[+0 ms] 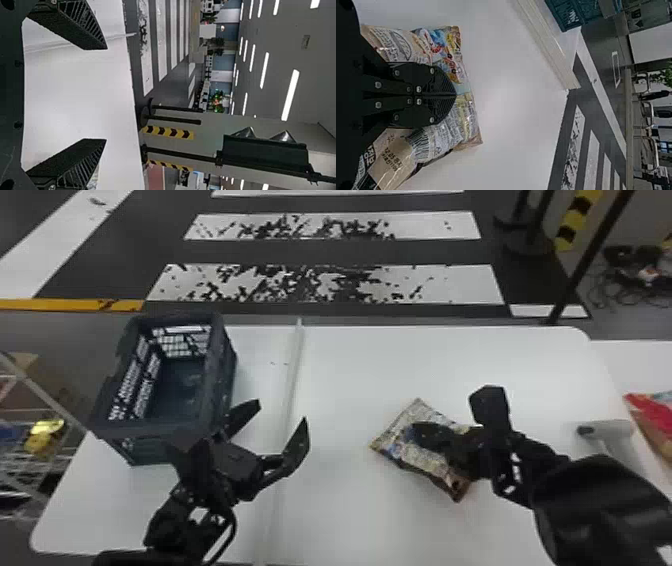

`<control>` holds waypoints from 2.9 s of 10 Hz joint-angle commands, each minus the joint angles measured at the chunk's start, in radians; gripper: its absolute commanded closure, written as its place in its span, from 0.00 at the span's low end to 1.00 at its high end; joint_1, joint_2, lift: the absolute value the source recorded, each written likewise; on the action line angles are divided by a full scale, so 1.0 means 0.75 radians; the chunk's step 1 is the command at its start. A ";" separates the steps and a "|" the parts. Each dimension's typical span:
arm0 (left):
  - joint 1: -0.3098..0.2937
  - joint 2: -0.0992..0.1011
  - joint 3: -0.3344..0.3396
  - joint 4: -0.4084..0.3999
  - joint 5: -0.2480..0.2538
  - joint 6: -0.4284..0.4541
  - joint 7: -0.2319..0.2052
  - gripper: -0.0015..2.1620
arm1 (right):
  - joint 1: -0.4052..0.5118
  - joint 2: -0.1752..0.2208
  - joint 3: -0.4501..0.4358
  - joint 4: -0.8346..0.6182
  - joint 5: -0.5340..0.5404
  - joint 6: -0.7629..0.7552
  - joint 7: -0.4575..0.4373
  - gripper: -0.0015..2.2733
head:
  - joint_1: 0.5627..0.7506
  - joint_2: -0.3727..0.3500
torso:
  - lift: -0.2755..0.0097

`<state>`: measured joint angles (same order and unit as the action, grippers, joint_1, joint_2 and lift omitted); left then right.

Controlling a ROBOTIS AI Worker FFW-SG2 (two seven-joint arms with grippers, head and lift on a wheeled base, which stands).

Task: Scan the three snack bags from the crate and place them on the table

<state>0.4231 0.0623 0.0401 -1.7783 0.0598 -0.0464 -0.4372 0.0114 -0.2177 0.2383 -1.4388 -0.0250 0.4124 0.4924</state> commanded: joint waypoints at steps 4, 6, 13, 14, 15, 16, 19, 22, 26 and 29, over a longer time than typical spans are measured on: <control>-0.002 0.005 -0.002 0.001 0.002 0.000 0.000 0.02 | 0.200 -0.002 -0.121 -0.411 -0.089 0.010 0.012 0.99 | 0.70 0.61 | 0.75; -0.008 0.005 -0.008 0.007 0.002 0.000 0.000 0.02 | 0.318 -0.002 -0.115 -0.585 -0.089 0.071 0.090 0.99 | 0.70 0.63 | 0.75; -0.004 0.007 -0.008 0.013 0.010 -0.004 0.000 0.02 | 0.277 -0.016 0.114 -0.430 0.050 0.010 0.168 0.99 | 0.70 0.78 | 0.75; -0.002 0.007 -0.008 0.013 0.010 -0.004 0.000 0.02 | 0.240 -0.012 0.159 -0.378 0.097 0.006 0.135 0.99 | 0.70 0.79 | 0.75; 0.002 0.007 -0.008 0.009 0.010 -0.004 0.000 0.02 | 0.200 -0.010 0.208 -0.325 0.148 0.001 0.090 0.99 | 0.70 0.80 | 0.75; 0.011 0.007 -0.008 0.005 0.016 -0.021 0.000 0.02 | 0.169 -0.008 0.245 -0.280 0.181 0.001 0.033 1.00 | 0.70 0.80 | 0.75; 0.017 0.005 -0.010 0.001 0.016 -0.021 0.000 0.02 | 0.120 0.002 0.286 -0.211 0.248 0.001 -0.119 0.99 | 0.70 0.79 | 0.75; 0.035 0.005 -0.012 -0.012 0.014 -0.021 0.000 0.02 | 0.091 0.002 0.286 -0.160 0.268 0.001 -0.321 0.99 | 0.70 0.74 | 0.75; 0.056 0.005 -0.012 -0.034 0.014 -0.021 -0.002 0.02 | 0.081 0.002 0.281 -0.127 0.281 0.022 -0.583 0.99 | 0.70 0.66 | 0.75; 0.076 0.005 -0.019 -0.059 0.010 -0.021 -0.002 0.02 | 0.077 0.006 0.294 -0.119 0.273 0.010 -0.583 0.99 | 0.70 0.63 | 0.75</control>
<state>0.4749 0.0659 0.0266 -1.8162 0.0686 -0.0620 -0.4387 0.0726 -0.2141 0.4571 -1.5313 0.1800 0.4236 0.0552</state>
